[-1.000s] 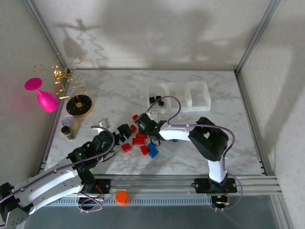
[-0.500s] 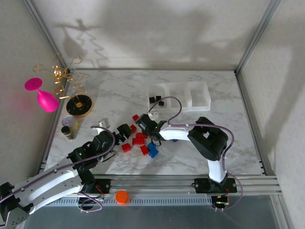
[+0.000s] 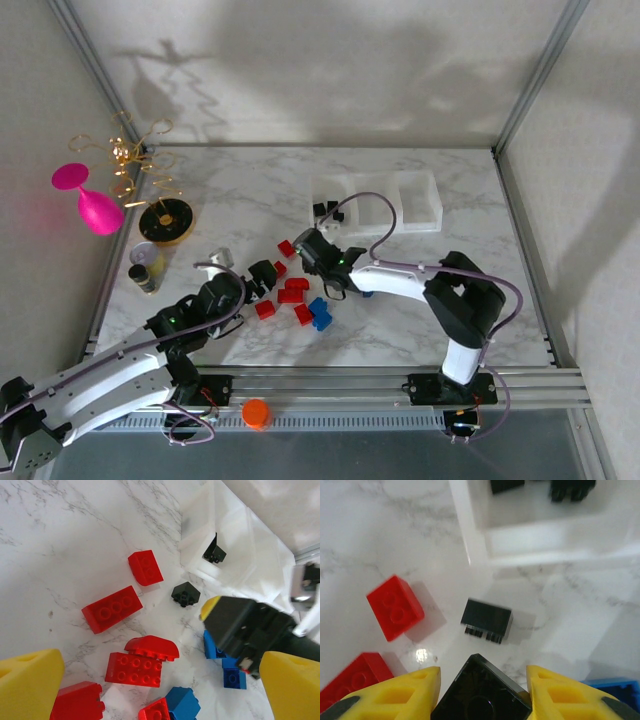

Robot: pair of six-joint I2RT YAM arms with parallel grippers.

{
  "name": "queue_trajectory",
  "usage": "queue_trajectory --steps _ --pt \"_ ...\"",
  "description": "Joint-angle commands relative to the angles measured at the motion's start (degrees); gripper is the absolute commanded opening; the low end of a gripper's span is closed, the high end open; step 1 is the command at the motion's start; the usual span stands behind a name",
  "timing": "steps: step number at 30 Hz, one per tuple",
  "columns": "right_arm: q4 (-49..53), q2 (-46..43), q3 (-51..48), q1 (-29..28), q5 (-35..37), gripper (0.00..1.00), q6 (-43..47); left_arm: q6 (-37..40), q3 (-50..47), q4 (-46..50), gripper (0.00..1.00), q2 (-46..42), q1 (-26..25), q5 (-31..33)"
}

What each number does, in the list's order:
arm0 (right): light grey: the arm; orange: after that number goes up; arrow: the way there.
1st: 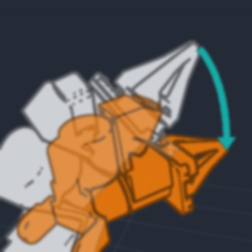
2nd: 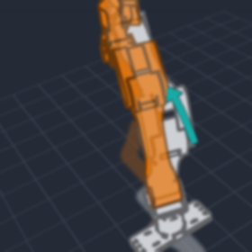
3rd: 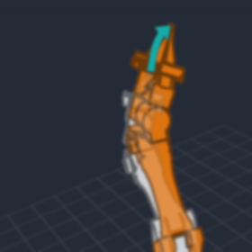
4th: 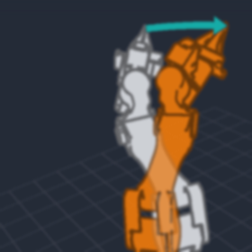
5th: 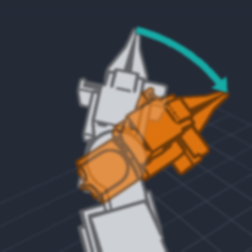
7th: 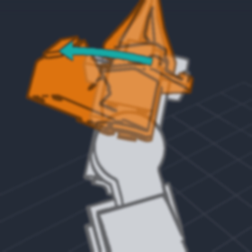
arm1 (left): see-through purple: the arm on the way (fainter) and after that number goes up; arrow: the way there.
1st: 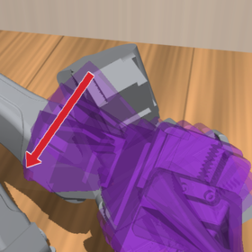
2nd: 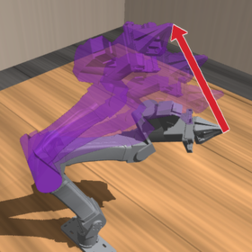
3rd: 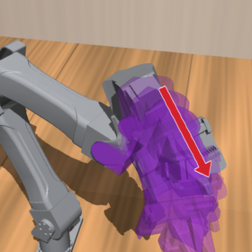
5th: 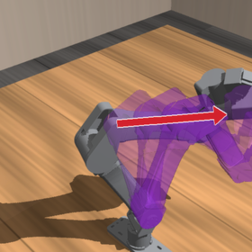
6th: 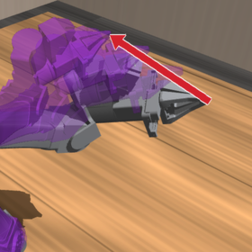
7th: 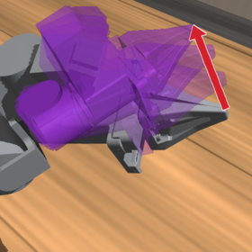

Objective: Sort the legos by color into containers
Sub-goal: Pick up the lego from the center of the table, then place the lego in the container.

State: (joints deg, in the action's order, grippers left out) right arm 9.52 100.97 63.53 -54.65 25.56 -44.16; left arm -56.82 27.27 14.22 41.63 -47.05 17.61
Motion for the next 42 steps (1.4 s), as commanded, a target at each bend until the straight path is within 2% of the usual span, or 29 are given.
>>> queue_trajectory --steps 1,12,26,32,42 --pt "1.6 -2.6 1.5 2.9 2.6 0.40 4.2 1.3 3.1 0.4 1.00 1.4 -0.2 1.5" --pt "-0.8 3.6 11.6 12.0 0.6 0.41 15.6 4.6 8.3 -3.1 1.00 9.9 -0.2 1.1" --pt "0.6 18.4 25.8 17.6 -3.1 0.45 22.5 6.0 12.6 -7.6 1.00 19.3 -0.1 -0.6" --pt "0.8 17.8 26.6 17.7 -3.6 0.57 23.3 6.4 13.2 -7.6 1.00 20.3 0.0 -0.7" --pt "0.9 11.0 23.6 17.2 -6.2 0.63 23.0 6.0 12.9 -7.3 1.00 18.8 0.0 -1.0"
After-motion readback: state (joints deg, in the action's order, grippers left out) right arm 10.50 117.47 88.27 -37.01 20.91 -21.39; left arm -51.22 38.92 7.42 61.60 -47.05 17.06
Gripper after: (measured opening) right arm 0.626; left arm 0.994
